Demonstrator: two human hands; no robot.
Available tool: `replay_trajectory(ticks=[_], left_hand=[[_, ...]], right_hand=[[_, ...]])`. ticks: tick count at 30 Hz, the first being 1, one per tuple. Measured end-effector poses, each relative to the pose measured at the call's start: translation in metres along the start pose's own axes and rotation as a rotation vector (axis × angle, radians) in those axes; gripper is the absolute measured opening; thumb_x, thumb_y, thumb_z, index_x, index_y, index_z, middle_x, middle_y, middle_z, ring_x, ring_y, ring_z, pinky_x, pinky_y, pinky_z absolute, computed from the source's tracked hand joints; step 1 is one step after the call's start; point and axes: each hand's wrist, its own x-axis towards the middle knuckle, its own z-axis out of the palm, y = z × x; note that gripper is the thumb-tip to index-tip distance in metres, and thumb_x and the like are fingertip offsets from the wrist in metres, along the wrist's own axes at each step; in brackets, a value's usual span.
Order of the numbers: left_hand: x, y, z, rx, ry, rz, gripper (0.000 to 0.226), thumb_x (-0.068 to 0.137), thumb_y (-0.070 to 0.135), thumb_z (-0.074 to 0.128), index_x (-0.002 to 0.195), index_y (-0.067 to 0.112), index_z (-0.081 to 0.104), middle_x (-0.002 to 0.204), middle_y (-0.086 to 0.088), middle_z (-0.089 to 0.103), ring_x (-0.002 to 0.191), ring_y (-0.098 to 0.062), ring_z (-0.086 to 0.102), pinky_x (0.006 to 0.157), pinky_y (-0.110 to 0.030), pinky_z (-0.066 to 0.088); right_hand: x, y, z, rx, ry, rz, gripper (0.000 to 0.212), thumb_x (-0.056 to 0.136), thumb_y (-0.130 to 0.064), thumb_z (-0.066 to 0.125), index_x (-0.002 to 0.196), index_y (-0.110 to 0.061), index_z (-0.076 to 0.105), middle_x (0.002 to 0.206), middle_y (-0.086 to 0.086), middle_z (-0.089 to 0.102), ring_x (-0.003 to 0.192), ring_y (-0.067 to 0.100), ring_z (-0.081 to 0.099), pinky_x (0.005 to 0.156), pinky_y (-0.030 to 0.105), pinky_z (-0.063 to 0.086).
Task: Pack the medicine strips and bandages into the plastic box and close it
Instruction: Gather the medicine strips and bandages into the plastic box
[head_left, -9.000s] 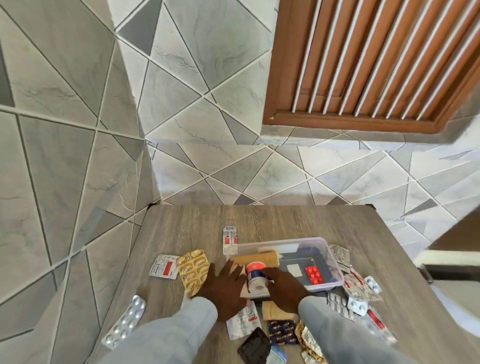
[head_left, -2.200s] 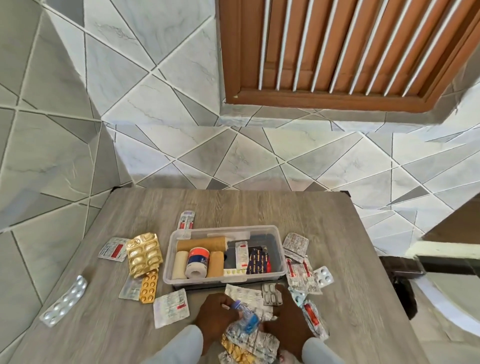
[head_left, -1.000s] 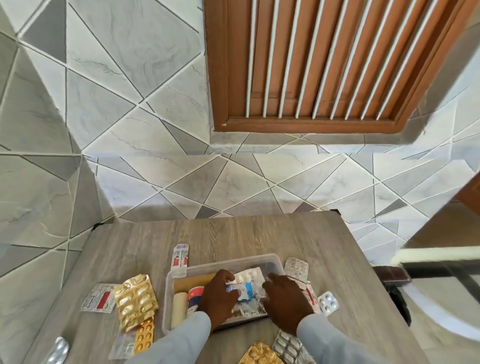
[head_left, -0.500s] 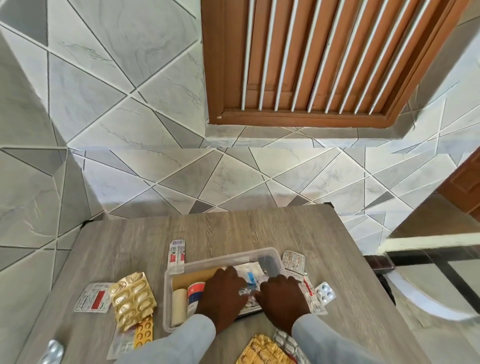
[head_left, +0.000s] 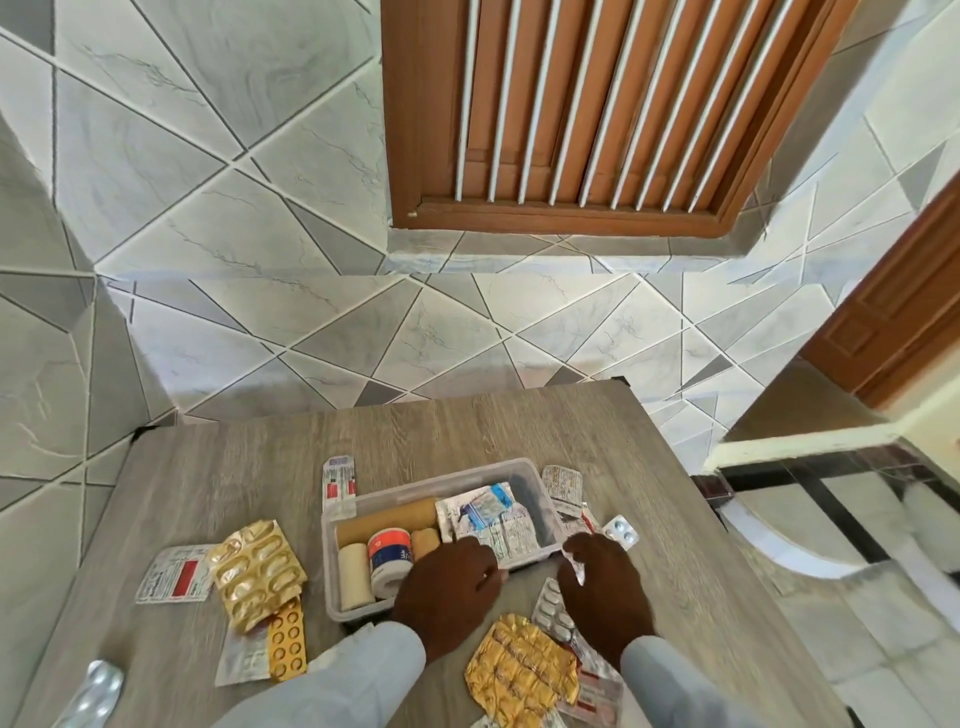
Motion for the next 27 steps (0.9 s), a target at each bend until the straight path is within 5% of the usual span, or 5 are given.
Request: replay_trajectory(ticks=[5, 8, 13, 20, 27], left_hand=[[-0.029, 0.013, 0.021, 0.018, -0.259, -0.030, 0.037, 0.090, 0.055, 0.041, 0.111, 0.027, 0.054, 0.115, 0.003, 0.058, 0.109, -0.019, 0.054, 0.088, -0.032, 0.040], [-0.038, 0.010, 0.042, 0.126, -0.453, -0.153, 0.067, 0.083, 0.064, 0.047, 0.139, 0.031, 0.032, 0.146, -0.001, 0.033, 0.136, -0.027, 0.030, 0.107, -0.044, 0.030], [-0.037, 0.034, 0.068, 0.190, -0.616, -0.403, 0.105, 0.071, 0.077, 0.052, 0.150, 0.034, -0.003, 0.161, -0.009, -0.006, 0.148, -0.034, -0.004, 0.113, -0.060, 0.013], [-0.036, 0.073, 0.091, 0.249, -0.544, -0.564, 0.094, 0.080, 0.058, 0.059, 0.150, 0.033, 0.000, 0.160, -0.008, -0.001, 0.145, -0.036, 0.006, 0.111, -0.056, 0.022], [-0.044, 0.081, 0.093, 0.250, -0.309, -0.612, 0.104, 0.065, 0.062, 0.068, 0.147, 0.037, 0.011, 0.150, -0.001, 0.022, 0.135, -0.031, 0.025, 0.106, -0.049, 0.027]], right_hand=[[-0.028, 0.050, 0.002, -0.094, -0.158, 0.298, 0.049, 0.083, -0.044, 0.061, 0.126, -0.028, 0.047, 0.126, 0.001, 0.055, 0.117, 0.024, 0.049, 0.098, 0.039, 0.044], [-0.033, 0.066, 0.000, -0.095, -0.238, 0.415, 0.084, 0.071, -0.063, 0.065, 0.140, -0.029, 0.031, 0.140, 0.001, 0.044, 0.128, 0.027, 0.042, 0.104, 0.043, 0.039], [-0.018, 0.084, 0.000, -0.042, -0.353, 0.413, 0.112, 0.055, -0.073, 0.069, 0.145, -0.027, 0.020, 0.144, 0.004, 0.038, 0.132, 0.030, 0.037, 0.106, 0.046, 0.037], [-0.004, 0.109, 0.009, 0.051, -0.459, 0.317, 0.109, 0.051, -0.055, 0.082, 0.139, -0.025, 0.025, 0.134, 0.007, 0.044, 0.126, 0.032, 0.043, 0.102, 0.042, 0.041], [0.005, 0.125, 0.010, 0.234, -0.498, 0.294, 0.060, 0.049, -0.052, 0.084, 0.086, -0.021, 0.049, 0.095, 0.003, 0.059, 0.087, 0.022, 0.059, 0.075, 0.033, 0.048]])
